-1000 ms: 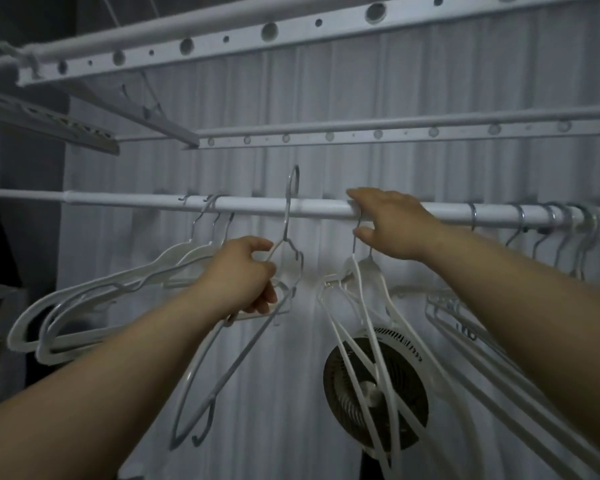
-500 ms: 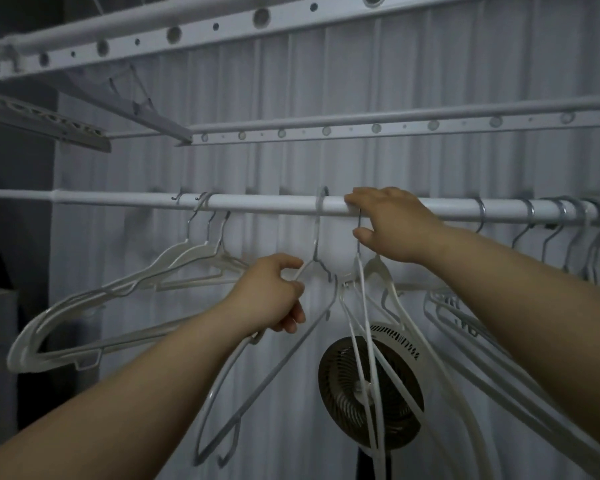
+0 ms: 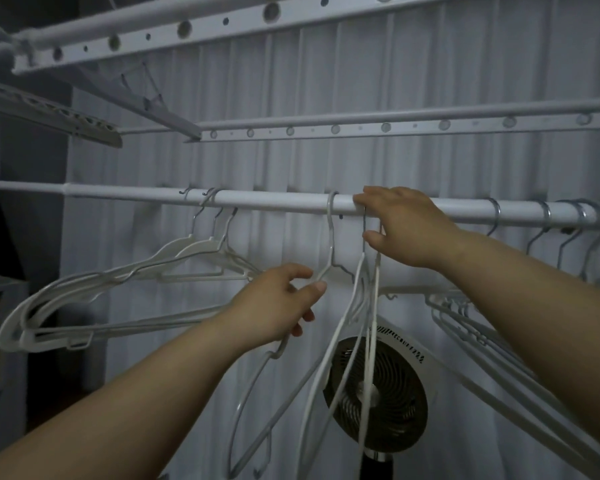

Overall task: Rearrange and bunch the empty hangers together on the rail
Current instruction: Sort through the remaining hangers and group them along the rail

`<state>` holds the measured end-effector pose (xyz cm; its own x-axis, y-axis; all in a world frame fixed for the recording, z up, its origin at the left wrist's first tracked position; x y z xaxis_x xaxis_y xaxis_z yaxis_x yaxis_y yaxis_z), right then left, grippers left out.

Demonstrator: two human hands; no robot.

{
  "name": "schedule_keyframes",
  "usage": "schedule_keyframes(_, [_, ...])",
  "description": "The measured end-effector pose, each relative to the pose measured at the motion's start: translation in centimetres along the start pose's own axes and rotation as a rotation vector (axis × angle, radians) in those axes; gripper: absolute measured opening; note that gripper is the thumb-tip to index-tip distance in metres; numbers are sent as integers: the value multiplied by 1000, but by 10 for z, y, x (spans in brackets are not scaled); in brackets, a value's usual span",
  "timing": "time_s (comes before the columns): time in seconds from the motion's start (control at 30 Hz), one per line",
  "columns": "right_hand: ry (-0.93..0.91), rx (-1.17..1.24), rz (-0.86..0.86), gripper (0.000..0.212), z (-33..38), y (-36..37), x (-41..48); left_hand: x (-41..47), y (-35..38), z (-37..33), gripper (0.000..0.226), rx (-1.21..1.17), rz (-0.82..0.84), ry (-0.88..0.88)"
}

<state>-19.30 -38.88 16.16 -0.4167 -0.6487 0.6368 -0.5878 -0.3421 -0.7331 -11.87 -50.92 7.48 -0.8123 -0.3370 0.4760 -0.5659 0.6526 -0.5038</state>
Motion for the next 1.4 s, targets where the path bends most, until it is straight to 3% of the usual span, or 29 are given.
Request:
schedule_keyframes(0.37, [-18, -24, -83, 63, 22, -3, 12, -16, -74, 22, 21, 137, -401, 243])
schedule_keyframes(0.57, [-60, 8, -121, 62, 55, 2, 40, -18, -118, 59, 35, 509, -560, 199])
schedule_keyframes(0.77, [39, -71, -41, 57, 62, 18, 63, -5, -144, 96, 46, 767, -458, 56])
schedule_keyframes(0.93, [121, -105, -10, 46, 60, 22, 70, 7, -151, 112, 32, 920, -411, 104])
schedule_keyframes(1.17, [121, -130, -52, 49, 56, 24, 68, 19, -142, 128, 26, 821, -312, 66])
schedule_keyframes(1.4, [126, -157, -69, 48, 55, 23, 66, 24, -138, 122, 25, 744, -304, 136])
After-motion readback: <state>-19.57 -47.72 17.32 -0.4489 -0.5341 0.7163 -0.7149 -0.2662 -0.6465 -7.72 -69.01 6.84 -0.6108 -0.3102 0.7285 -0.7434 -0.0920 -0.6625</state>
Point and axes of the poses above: each hand's wrist, its own x-axis towards the middle knuckle, its own y-axis out of the palm, z = x × y, the point moved 5 cm from there along x, towards the middle knuckle, and after that the axes turned 3 degrees about -z, right-handed, at the moved point
